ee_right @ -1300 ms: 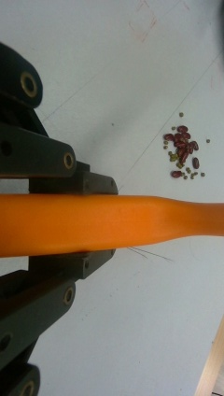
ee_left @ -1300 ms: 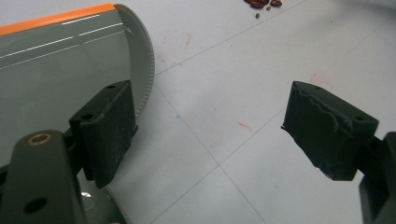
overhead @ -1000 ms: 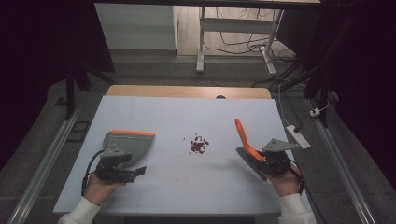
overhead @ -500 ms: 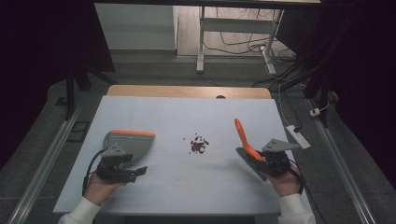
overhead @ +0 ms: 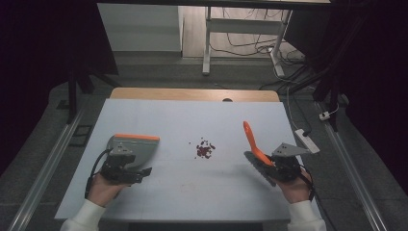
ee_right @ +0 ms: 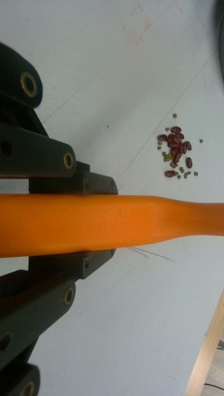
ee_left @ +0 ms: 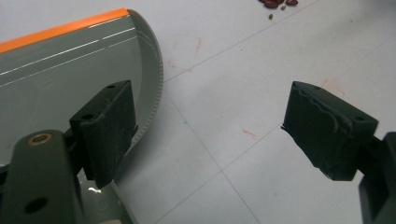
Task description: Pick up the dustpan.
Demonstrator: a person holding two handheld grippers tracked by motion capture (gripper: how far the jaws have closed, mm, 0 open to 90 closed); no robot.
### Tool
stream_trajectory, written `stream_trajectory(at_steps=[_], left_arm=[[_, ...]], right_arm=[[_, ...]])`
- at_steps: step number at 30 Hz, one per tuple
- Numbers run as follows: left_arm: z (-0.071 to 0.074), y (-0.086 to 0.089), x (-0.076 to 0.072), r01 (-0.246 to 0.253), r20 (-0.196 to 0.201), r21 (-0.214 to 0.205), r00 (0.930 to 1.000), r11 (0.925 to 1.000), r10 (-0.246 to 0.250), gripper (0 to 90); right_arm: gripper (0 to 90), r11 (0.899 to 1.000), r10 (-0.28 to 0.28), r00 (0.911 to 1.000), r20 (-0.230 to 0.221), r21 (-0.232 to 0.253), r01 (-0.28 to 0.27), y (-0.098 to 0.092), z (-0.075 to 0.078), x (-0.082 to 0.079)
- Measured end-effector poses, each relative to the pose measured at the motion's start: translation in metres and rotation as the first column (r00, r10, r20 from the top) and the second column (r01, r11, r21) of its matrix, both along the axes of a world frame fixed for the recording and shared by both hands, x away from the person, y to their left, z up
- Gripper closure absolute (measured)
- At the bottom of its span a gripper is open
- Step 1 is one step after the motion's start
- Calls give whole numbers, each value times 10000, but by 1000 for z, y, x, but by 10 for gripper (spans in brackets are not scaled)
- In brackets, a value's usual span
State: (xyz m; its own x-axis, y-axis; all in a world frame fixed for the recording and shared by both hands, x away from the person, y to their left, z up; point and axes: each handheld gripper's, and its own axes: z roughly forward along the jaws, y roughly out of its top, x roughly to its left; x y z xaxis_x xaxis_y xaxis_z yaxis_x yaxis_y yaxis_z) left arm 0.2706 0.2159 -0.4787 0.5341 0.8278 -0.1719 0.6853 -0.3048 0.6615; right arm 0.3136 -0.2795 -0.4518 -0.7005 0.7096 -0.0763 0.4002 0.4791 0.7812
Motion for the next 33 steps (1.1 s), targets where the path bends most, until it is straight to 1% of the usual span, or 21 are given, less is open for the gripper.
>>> stream_trajectory(at_steps=[1, 3, 5, 8, 9, 11, 12, 13, 14, 16, 18, 20, 23, 24, 25, 27, 28, 30, 31, 32, 33], left_arm=[[3, 0, 1, -176, -90, 133, 9998, 9998, 177, 179], [5, 1, 1, -297, -73, 195, 9995, 9994, 299, 179], [6, 6, -1, -658, 3, 76, 9978, 9978, 658, 172], [4, 12, -2, -714, -145, 255, 9973, 9971, 718, 167], [3, 15, -2, -887, -124, 316, 9959, 9956, 891, 169], [2, 21, -4, -1261, -39, 736, 9919, 9893, 1267, 176], [2, 24, -4, -1390, -46, 854, 9902, 9866, 1399, 176], [2, 30, -6, -1546, -75, 768, 9878, 9850, 1556, 178], [2, 30, -6, -1546, -75, 768, 9878, 9850, 1556, 178], [3, 34, -7, -1769, -129, 788, 9839, 9811, 1784, 177], [2, 39, -7, -2060, -321, 634, 9775, 9765, 2084, 175], [1, 43, -7, -2313, -694, 533, 9696, 9714, 2347, 174], [-1, 47, -10, -2470, -1066, 492, 9621, 9678, 2509, 174], [-4, 48, -11, -2497, -1254, 529, 9589, 9669, 2545, 174], [-4, 48, -11, -2497, -1254, 529, 9589, 9669, 2545, 174], [-11, 47, -9, -2593, -1504, 663, 9520, 9635, 2666, 164], [-11, 47, -9, -2593, -1504, 663, 9520, 9635, 2666, 158], [-15, 46, -7, -2740, -1688, 769, 9440, 9586, 2834, 156], [-16, 46, -6, -2749, -1769, 811, 9420, 9581, 2852, 152], [-19, 45, -5, -2724, -1996, 845, 9378, 9585, 2841, 149], [-20, 45, -5, -2702, -2075, 824, 9368, 9593, 2817, 148]], right_arm=[[695, 10000, 19, 10000, 25, -7, -19, 0, 0, 0], [695, 10000, -4, 10000, 39, 15, 4, 0, 1, 0], [695, 10000, -54, 10000, 11, 34, 54, 0, 1, 0], [695, 10000, -73, 10000, 7, 26, 73, 0, 2, 0], [695, 10000, -84, 10000, 14, 22, 84, 0, 1, 0], [695, 9999, -122, 9999, -25, -76, 122, 0, 0, 0], [695, 9999, -122, 9999, -25, -76, 122, 0, 0, 0], [695, 9998, -153, 9999, -53, -129, 152, 1, -1, 0], [695, 9998, -155, 9999, -58, -138, 154, 1, -1, 0], [695, 9998, -137, 9999, -64, -156, 136, 1, -1, 0], [695, 9998, -89, 9999, -56, -199, 88, 2, -2, -1], [696, 9997, -92, 9999, -99, -205, 90, 2, -3, -1], [695, 9997, -67, 9999, -87, -254, 64, 1, -3, -1], [695, 9996, -67, 9999, -85, -263, 65, 2, -3, 0], [695, 9996, -67, 9999, -85, -263, 65, 2, -3, 0], [695, 9996, -79, 9999, -72, -258, 77, 2, -3, -1], [696, 9996, -94, 9999, -37, -259, 93, 2, -3, -1], [695, 9995, -71, 10000, -19, -295, 70, 2, -3, -1], [695, 9995, -92, 10000, -34, -301, 91, 2, -3, -1], [696, 9995, -87, 10000, -28, -301, 86, 2, -4, -1], [695, 9995, -90, 9999, -61, -291, 89, 2, -4, -1]])
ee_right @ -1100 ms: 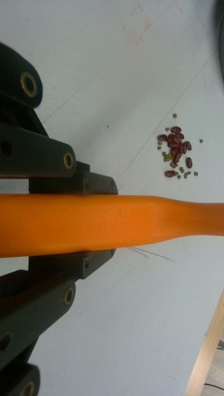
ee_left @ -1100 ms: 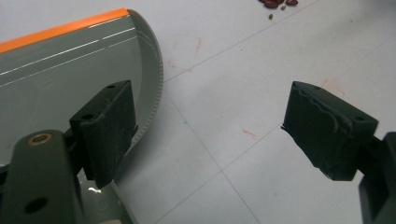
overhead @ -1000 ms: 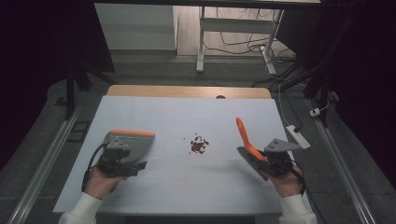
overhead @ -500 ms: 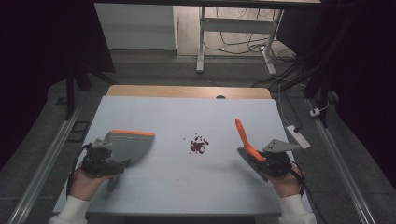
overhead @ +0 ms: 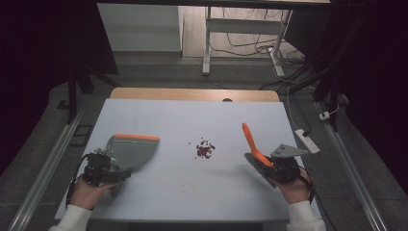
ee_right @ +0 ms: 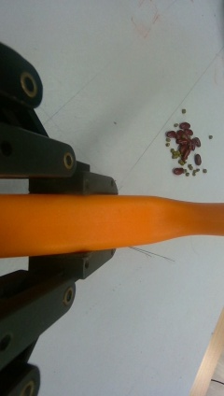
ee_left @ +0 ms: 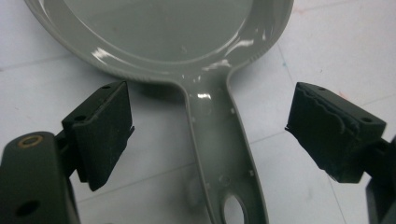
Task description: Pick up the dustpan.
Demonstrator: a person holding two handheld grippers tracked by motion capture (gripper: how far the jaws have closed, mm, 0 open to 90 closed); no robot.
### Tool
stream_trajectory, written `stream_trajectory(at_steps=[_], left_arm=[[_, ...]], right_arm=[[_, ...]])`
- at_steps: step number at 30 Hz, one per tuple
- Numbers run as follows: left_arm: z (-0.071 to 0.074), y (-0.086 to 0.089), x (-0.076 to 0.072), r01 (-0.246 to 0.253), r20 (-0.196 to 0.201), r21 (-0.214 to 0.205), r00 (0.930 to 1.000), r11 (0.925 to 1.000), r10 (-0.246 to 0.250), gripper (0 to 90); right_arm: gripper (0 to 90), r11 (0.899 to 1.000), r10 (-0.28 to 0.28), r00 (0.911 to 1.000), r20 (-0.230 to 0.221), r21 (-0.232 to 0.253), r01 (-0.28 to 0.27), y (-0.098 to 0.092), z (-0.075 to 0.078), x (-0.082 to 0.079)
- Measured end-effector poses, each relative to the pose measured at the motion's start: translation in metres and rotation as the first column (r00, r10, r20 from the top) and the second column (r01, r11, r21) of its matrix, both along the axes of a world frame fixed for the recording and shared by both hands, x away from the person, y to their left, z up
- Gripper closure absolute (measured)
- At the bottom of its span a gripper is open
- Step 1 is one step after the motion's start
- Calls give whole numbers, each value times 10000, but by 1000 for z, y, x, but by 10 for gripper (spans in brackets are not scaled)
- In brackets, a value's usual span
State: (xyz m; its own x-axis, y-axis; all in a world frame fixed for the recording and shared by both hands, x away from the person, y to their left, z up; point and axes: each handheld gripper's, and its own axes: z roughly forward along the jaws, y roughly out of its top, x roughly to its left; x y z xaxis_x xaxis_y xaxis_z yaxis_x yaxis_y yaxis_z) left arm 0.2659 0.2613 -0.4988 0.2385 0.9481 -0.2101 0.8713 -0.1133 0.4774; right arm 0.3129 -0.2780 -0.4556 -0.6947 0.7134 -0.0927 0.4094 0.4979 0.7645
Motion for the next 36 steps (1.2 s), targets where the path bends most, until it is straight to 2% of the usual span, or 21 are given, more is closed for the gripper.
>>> stream_trajectory(at_steps=[10, 18, 23, 24, 32, 34, 36], left_arm=[[-15, -2, 7, 191, -335, -248, 9992, 9995, -199, 204], [-22, 0, 12, -102, -380, -438, 9992, 9990, 85, 302], [-23, 3, 14, -329, -307, -539, 9990, 9980, 313, 373], [-23, 3, 13, -340, -180, -631, 9993, 9974, 329, 400], [-25, 4, 12, -418, -147, -795, 9991, 9960, 408, 533], [-24, 3, 11, -625, 49, -787, 9980, 9949, 631, 596], [-24, 4, 10, -758, 92, -760, 9970, 9942, 767, 614]], right_arm=[[695, 10000, 34, 9999, -150, 64, -34, 4, -2, 0], [695, 10000, 41, 9998, -182, -14, -42, 4, -4, 1], [695, 10000, 51, 9998, -171, -36, -51, 5, -4, 1], [695, 10000, 55, 9999, -161, -40, -55, 5, -4, 1], [695, 10000, 30, 10000, -93, -36, -30, 4, -3, 0], [695, 10000, 26, 9999, -109, -16, -26, 4, -3, 0], [695, 10000, 32, 9999, -99, -24, -32, 4, -3, 0]])
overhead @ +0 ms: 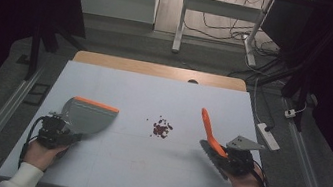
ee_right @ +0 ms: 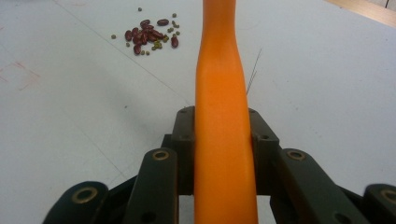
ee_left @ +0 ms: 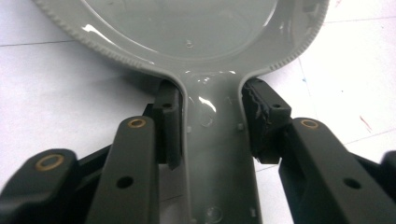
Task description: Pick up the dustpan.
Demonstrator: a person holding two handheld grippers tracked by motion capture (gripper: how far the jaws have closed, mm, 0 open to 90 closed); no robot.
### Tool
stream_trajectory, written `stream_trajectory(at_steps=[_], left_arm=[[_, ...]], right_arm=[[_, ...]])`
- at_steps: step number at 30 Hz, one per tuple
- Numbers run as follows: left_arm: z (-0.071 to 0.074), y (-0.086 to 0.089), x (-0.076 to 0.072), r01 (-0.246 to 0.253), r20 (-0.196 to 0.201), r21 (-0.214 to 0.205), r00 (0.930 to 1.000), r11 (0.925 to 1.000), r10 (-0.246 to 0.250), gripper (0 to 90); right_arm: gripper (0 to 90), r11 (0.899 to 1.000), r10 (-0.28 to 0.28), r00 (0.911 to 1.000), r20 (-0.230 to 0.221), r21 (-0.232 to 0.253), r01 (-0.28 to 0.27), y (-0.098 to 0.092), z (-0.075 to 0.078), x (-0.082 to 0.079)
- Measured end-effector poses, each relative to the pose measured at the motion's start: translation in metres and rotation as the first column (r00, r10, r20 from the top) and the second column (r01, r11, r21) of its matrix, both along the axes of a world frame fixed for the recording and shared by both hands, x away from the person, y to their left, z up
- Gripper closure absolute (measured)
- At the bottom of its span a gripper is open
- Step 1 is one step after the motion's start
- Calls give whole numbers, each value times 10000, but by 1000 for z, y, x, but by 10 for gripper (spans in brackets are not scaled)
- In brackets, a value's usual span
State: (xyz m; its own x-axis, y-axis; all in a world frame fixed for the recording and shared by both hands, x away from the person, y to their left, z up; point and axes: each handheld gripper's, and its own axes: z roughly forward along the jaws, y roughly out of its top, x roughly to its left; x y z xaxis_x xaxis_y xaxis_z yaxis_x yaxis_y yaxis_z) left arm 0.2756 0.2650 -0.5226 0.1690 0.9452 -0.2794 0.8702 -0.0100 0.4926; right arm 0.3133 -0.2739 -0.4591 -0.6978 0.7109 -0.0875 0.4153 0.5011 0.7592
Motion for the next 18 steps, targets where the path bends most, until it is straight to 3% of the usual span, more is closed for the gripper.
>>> stream_trajectory(at_steps=[11, 18], left_arm=[[-1, 4, 0, 44, 106, -155, 9999, 9999, -42, 621], [1, 8, -1, 241, 408, -309, 9989, 9992, -228, 623]], right_arm=[[695, 10000, -39, 10000, 23, -10, 39, 0, 1, -1], [696, 10000, -32, 10000, 55, -4, 32, -2, 1, 0]])
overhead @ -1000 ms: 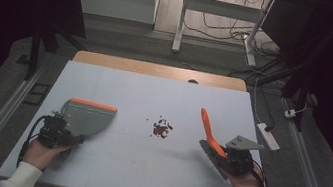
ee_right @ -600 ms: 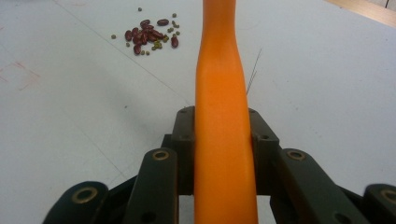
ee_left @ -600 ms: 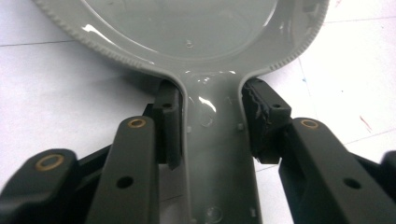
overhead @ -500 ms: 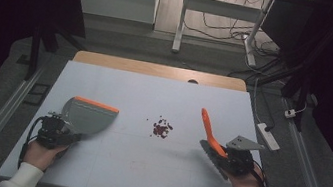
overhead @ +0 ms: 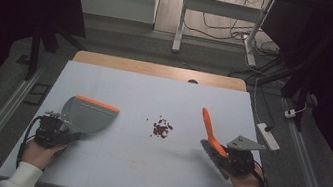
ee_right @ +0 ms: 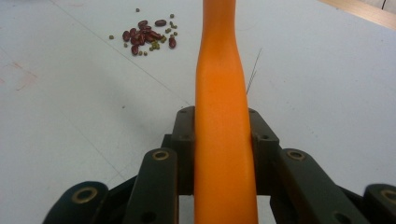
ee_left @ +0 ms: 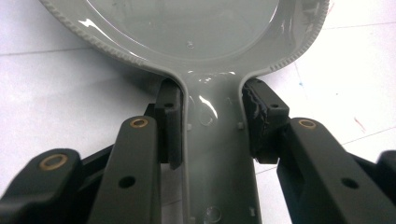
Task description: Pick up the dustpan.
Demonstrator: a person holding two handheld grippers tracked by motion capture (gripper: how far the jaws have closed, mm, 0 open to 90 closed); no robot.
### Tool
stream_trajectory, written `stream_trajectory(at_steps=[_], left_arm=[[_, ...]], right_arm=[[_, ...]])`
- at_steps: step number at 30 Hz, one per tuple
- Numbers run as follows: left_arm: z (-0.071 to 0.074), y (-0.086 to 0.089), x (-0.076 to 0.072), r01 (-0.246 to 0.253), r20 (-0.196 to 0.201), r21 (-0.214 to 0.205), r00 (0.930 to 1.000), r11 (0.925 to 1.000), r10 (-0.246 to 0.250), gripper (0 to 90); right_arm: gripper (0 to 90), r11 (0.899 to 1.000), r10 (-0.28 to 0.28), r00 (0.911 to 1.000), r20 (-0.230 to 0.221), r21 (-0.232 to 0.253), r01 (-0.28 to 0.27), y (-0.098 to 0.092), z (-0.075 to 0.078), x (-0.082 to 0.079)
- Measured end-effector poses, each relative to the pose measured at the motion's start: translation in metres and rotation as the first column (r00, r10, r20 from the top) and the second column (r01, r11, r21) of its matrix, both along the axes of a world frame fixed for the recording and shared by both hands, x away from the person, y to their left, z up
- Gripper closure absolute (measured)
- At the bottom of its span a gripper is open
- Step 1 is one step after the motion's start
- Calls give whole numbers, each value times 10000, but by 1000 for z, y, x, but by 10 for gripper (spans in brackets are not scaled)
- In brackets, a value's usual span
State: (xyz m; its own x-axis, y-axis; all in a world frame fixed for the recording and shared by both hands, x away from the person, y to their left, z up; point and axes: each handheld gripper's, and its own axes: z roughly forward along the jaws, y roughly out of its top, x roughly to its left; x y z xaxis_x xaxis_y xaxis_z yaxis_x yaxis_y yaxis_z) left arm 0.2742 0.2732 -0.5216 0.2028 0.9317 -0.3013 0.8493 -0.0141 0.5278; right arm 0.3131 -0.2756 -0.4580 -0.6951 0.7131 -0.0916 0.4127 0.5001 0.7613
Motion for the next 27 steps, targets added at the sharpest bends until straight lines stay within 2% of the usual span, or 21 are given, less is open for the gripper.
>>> stream_trajectory(at_steps=[9, 13, 17, 20, 27], left_arm=[[5, 7, -2, 425, 696, -331, 9968, 9985, -401, 623], [6, 8, -1, 579, 803, -368, 9953, 9976, -548, 622], [7, 12, -1, 894, 1068, -766, 9910, 9930, -810, 623], [7, 12, 1, 1003, 1162, -740, 9890, 9922, -913, 623], [8, 14, 9, 1424, 1281, -1096, 9835, 9837, -1281, 622]], right_arm=[[695, 10000, -10, 9999, 129, 69, 10, 0, 2, 0], [695, 9999, -52, 9999, 154, 131, 50, 0, 2, -1], [696, 9998, -84, 9997, 229, 170, 80, -1, 3, -1], [696, 9998, -87, 9997, 248, 176, 83, 0, 3, -1], [696, 9998, -92, 9993, 368, 159, 86, 0, 5, -1]])
